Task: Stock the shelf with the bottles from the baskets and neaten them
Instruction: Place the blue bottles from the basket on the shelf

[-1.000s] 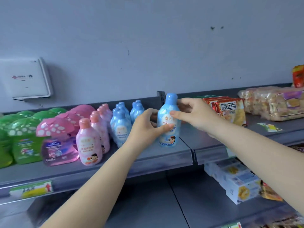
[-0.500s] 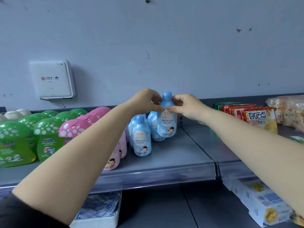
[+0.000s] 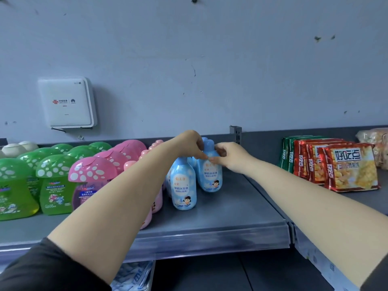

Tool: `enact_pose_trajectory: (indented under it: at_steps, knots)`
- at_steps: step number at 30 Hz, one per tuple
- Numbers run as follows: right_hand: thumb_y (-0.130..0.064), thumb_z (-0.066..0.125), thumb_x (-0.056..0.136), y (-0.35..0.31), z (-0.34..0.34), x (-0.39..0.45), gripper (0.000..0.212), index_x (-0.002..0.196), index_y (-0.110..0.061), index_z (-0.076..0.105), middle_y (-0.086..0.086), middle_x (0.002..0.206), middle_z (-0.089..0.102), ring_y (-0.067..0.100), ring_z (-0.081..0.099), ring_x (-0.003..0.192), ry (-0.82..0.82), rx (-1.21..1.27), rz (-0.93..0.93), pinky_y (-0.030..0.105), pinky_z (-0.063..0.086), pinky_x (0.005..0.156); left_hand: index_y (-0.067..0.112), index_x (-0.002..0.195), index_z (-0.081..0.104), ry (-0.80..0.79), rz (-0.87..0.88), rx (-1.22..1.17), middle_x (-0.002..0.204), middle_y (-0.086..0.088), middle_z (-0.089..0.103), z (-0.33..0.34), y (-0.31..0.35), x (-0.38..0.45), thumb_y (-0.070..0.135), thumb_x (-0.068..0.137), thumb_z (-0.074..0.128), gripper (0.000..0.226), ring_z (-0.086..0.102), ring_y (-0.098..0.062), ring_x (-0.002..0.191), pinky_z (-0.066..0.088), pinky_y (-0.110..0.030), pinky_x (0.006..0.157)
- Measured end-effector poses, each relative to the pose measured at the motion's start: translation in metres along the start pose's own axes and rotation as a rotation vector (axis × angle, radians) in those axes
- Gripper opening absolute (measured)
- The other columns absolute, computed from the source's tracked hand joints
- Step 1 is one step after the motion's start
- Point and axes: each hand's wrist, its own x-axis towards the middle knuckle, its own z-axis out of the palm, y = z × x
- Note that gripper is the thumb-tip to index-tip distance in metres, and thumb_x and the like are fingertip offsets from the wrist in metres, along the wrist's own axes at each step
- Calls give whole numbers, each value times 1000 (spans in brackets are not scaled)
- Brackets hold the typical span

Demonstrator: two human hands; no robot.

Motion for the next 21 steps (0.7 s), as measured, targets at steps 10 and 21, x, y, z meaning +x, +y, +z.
enact_pose_trajectory:
  at_steps: [10, 21]
  knots:
    - [-21, 64, 87, 15, 21, 3, 25, 110, -11, 62, 10, 109, 66, 24, 61, 104, 11, 30, 25, 37, 47, 90, 3, 96, 68, -86, -69, 153, 67, 3, 59, 7, 2, 5, 24, 83, 67, 25, 49, -8, 57, 39, -18, 52]
    - [-25, 59, 91, 16, 12, 4, 38, 126, -12, 54, 4, 121, 59, 16, 57, 105, 133, 24, 39, 36, 49, 93, 4, 98, 65, 147, -87, 46, 96, -11, 68, -4, -1, -1, 17, 78, 69, 24, 57, -21, 78, 50, -32, 73]
